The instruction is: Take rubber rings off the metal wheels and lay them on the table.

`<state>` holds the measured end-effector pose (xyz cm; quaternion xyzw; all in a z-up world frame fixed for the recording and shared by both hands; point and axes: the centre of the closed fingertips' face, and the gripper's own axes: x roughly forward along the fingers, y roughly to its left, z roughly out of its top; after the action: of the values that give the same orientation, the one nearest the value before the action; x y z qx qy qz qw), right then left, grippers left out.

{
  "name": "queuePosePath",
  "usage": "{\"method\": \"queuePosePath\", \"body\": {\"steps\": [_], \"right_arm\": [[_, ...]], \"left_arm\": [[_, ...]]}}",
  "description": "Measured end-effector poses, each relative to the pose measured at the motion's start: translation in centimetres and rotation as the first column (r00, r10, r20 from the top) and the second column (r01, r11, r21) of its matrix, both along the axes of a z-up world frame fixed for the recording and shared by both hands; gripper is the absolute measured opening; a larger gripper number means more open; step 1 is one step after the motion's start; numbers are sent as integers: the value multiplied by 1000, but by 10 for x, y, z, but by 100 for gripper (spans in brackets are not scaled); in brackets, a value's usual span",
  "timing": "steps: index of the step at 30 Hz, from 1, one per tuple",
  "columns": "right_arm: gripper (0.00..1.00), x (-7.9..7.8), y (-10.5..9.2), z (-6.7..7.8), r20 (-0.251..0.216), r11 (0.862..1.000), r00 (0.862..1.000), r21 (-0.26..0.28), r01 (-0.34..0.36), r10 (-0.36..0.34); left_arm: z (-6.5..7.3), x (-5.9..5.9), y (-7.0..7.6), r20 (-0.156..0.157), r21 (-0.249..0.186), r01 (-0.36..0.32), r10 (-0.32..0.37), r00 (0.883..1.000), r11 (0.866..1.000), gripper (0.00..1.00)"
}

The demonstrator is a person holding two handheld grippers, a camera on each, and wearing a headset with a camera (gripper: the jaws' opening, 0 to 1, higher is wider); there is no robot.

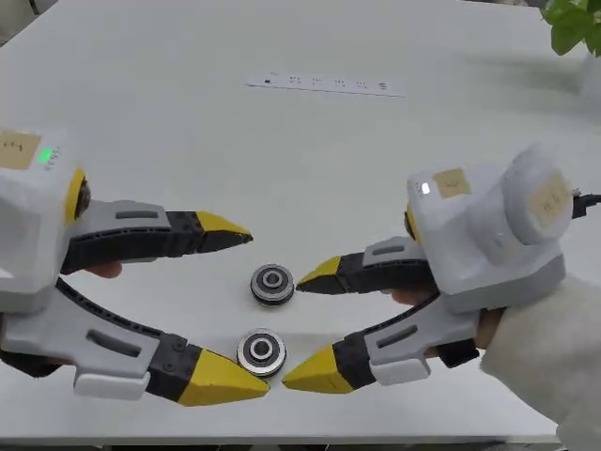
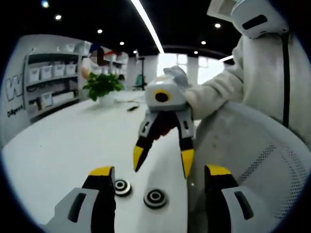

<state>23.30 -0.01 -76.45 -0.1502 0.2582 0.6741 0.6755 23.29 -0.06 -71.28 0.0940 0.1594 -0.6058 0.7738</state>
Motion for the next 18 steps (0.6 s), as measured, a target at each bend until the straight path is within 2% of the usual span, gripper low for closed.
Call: {"method": "queuePosePath", "body": {"steps": [2,5,8,11,18], "right_arm": [[51,1,-1,-2,5,1000,1000,-11,2,-1],[49,3,-1,-3,-11,1000,1000,-2,14,-14],[47,3,-2,-4,-15,1000,1000,-3,18,-18],[45,6,-2,-6,-6,1000,1000,-11,25,-25],[36,5,-1,-18,20,999,1000,-50,5,-4]], "left_arm": [[-2,1,1,5,12,-3,3,1000,1000,75],[0,2,0,6,-5,-9,9,1000,1000,72],[-2,4,0,10,2,-16,16,1000,1000,68],[-11,3,0,5,33,-11,11,1000,999,65],[-20,2,-4,-3,49,-12,13,1000,999,55]]}}
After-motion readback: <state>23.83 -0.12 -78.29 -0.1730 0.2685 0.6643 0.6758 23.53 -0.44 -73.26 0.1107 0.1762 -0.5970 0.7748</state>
